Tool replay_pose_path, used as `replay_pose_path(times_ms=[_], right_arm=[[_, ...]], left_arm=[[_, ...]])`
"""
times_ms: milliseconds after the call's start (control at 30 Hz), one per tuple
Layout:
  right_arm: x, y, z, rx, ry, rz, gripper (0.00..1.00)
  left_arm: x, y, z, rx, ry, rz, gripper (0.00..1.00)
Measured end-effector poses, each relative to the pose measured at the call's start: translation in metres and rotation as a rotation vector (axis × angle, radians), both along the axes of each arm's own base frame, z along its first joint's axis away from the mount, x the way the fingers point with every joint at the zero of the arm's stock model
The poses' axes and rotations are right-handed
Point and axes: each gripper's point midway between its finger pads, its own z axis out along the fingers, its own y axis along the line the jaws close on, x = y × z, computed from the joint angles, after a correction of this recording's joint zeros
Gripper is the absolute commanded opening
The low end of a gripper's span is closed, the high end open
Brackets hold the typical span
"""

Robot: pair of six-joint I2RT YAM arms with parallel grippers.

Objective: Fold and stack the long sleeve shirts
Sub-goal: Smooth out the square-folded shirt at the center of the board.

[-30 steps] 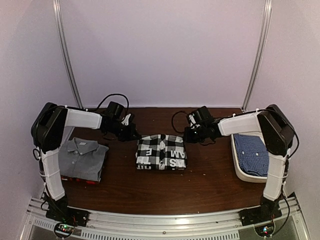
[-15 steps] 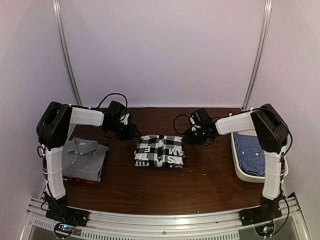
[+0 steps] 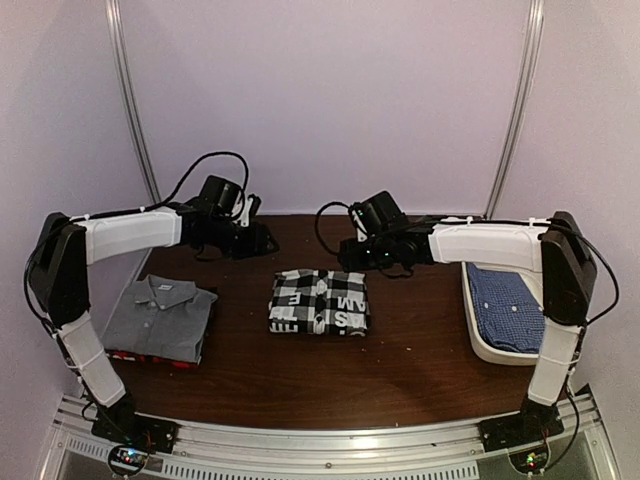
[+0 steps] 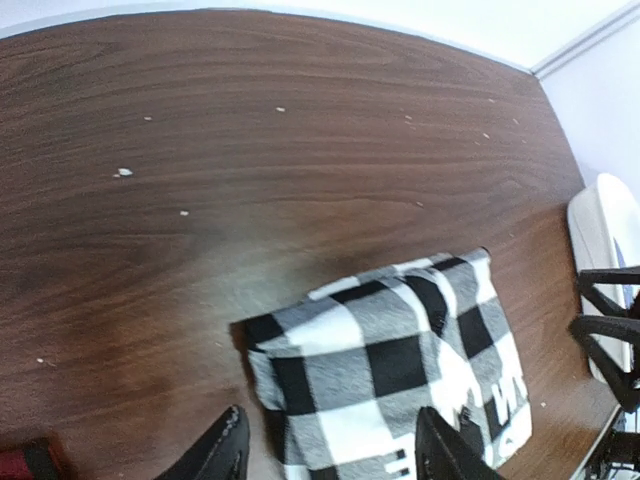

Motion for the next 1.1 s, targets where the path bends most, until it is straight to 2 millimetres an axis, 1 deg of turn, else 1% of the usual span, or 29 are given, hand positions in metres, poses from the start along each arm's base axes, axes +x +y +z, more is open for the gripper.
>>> replay_pose_path(times_ms=[33,67,167,200,267,333,467,533,633,667,733,800,967,1033,1100], right_arm=[[-0.005,0.012,0.001,-0.002,0.000,0.021,0.54],[-0.007,0.024,0.003,0.002,-0.005,0.041,0.53],[-0.009,0.057,-0.002,0.004,-0.005,0.083,0.50],[-0.008,0.065,-0.007,-0.001,0.000,0.091,0.48],[-0.005,0.075,-0.017,-0.014,0.011,0.098,0.47],[0.001,0.082,-0.032,-0.033,0.029,0.093,0.46],[0.012,0.084,-0.060,-0.071,0.056,0.083,0.44],[0.017,0.083,-0.077,-0.090,0.080,0.077,0.44],[0.026,0.080,-0.101,-0.104,0.115,0.070,0.44],[0.029,0.080,-0.106,-0.104,0.121,0.069,0.44],[0.037,0.082,-0.104,-0.095,0.117,0.068,0.45],[0.042,0.084,-0.100,-0.090,0.112,0.068,0.45],[0.041,0.082,-0.100,-0.099,0.118,0.073,0.46],[0.039,0.080,-0.096,-0.103,0.117,0.077,0.47],[0.035,0.076,-0.086,-0.107,0.115,0.081,0.47]], left_arm=[[-0.009,-0.010,0.005,-0.010,-0.007,-0.021,0.41],[-0.019,-0.020,0.007,-0.020,-0.004,-0.044,0.39],[-0.050,-0.052,-0.001,-0.038,0.026,-0.122,0.30],[-0.061,-0.061,-0.007,-0.044,0.046,-0.145,0.27],[-0.076,-0.074,-0.017,-0.057,0.080,-0.179,0.22],[-0.083,-0.081,-0.031,-0.068,0.117,-0.193,0.21],[-0.082,-0.082,-0.063,-0.061,0.186,-0.173,0.17],[-0.081,-0.082,-0.079,-0.056,0.214,-0.166,0.17],[-0.080,-0.082,-0.095,-0.052,0.239,-0.156,0.15],[-0.080,-0.082,-0.098,-0.051,0.244,-0.153,0.15],[-0.079,-0.083,-0.102,-0.053,0.246,-0.150,0.14],[-0.078,-0.084,-0.102,-0.058,0.239,-0.150,0.14],[-0.078,-0.083,-0.102,-0.060,0.237,-0.150,0.15],[-0.080,-0.082,-0.097,-0.063,0.232,-0.150,0.15],[-0.083,-0.079,-0.087,-0.069,0.223,-0.150,0.15]])
